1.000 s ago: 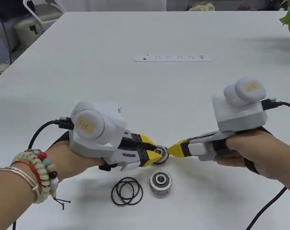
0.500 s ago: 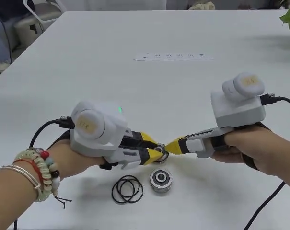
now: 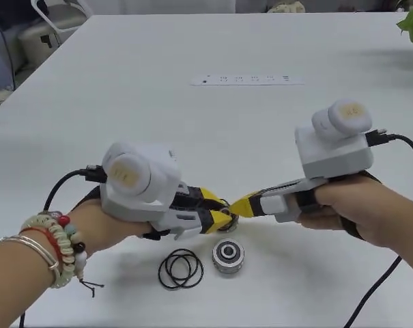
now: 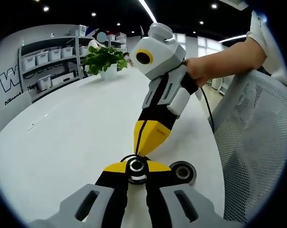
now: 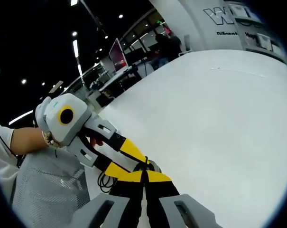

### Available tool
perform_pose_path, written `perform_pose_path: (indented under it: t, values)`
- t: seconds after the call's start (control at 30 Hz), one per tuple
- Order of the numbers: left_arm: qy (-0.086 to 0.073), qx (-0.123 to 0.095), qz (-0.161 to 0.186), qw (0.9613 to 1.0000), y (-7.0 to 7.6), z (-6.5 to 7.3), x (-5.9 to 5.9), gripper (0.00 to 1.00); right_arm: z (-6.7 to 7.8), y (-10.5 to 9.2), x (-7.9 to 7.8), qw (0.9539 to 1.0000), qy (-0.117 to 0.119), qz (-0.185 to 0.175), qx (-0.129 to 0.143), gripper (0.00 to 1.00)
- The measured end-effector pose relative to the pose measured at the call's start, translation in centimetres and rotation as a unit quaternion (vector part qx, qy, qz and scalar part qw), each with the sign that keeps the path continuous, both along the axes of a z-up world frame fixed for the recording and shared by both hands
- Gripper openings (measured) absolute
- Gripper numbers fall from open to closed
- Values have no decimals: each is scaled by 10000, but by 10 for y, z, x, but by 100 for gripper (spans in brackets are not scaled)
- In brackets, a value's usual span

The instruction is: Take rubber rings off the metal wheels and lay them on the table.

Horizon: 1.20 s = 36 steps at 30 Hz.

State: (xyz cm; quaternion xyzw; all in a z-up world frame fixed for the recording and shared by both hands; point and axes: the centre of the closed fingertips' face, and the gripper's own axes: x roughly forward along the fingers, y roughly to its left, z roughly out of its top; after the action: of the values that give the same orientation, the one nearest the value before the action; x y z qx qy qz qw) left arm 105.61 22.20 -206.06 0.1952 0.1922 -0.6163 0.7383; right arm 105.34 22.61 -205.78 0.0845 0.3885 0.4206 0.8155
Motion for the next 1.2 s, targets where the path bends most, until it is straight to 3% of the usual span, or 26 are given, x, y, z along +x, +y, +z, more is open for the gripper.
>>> perform_pose_path:
  t: [0.13,0.33,0.57,0.8,1.0,1.2]
  values:
    - [17,91,-89,9999,3,3,-1,9,0,-2,1,10000,30,-53,6,0]
    - [96,-113,-64,9999,4,21,0,17,4,-3,3,9999,8,-130,33,0]
    - [240,-92,-320,9992,7,36,-15,40,12,-4,5,9998,-59,-161,100,0]
    - [81,38,-528,9986,18,57,-23,55,18,-1,4,9998,-146,-87,118,0]
    - [-102,-64,-589,9982,27,82,-28,64,22,1,3,9997,-164,-29,153,0]
    - [-323,-20,-558,9979,48,99,-36,69,27,6,-1,9996,-132,64,233,0]
